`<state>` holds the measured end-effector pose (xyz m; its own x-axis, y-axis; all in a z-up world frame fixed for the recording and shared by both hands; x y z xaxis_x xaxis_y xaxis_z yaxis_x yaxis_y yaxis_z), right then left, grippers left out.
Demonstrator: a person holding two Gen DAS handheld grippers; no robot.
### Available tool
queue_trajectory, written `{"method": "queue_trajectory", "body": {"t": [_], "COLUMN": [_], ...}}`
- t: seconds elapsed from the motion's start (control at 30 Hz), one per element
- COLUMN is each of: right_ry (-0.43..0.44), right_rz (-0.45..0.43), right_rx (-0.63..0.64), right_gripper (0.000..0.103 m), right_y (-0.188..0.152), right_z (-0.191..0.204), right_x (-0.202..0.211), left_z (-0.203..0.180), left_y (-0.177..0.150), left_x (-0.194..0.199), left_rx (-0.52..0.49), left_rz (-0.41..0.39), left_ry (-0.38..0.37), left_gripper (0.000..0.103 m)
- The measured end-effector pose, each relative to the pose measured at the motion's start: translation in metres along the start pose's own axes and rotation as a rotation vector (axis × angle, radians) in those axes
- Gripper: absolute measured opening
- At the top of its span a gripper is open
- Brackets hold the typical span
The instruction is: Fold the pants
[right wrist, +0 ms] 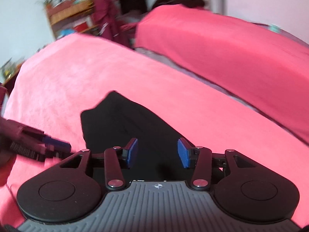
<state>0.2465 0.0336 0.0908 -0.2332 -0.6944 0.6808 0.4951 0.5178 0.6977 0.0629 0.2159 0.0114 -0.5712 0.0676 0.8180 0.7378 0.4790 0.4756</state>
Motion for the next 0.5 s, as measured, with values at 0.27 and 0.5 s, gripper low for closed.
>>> {"method": "queue_trajectory", "body": {"t": [0.27, 0.5], "right_ry": [-0.035, -0.067], "right_rz": [0.109, 0.083], "right_rx": [0.026, -0.03], "right_gripper": [0.007, 0.014], "right_y": [0.011, 0.018], "right_z": [0.008, -0.004], "right_x": [-0.074, -0.07], "left_z": [0.017, 0.02], "left_y": [-0.001, 0.003], "left_x": [-0.005, -0.007], "left_rx": [0.024, 0.049], "left_rz": [0.004, -0.001], "left_ry": [-0.008, -0.011], "left_gripper": [0.103, 0.103]}}
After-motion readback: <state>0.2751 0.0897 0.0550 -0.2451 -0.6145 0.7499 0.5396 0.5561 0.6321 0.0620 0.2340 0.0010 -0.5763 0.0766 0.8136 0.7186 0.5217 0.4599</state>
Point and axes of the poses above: each gripper's, at about its wrist camera, not at the fingertips, and x roughly against the way its jaws point, z to its left, y to its top, the point moved 3 cm from there along -x, roughly the way its jaws point, and after that the axes turned 3 degrees about y, right-handed, at the moved point
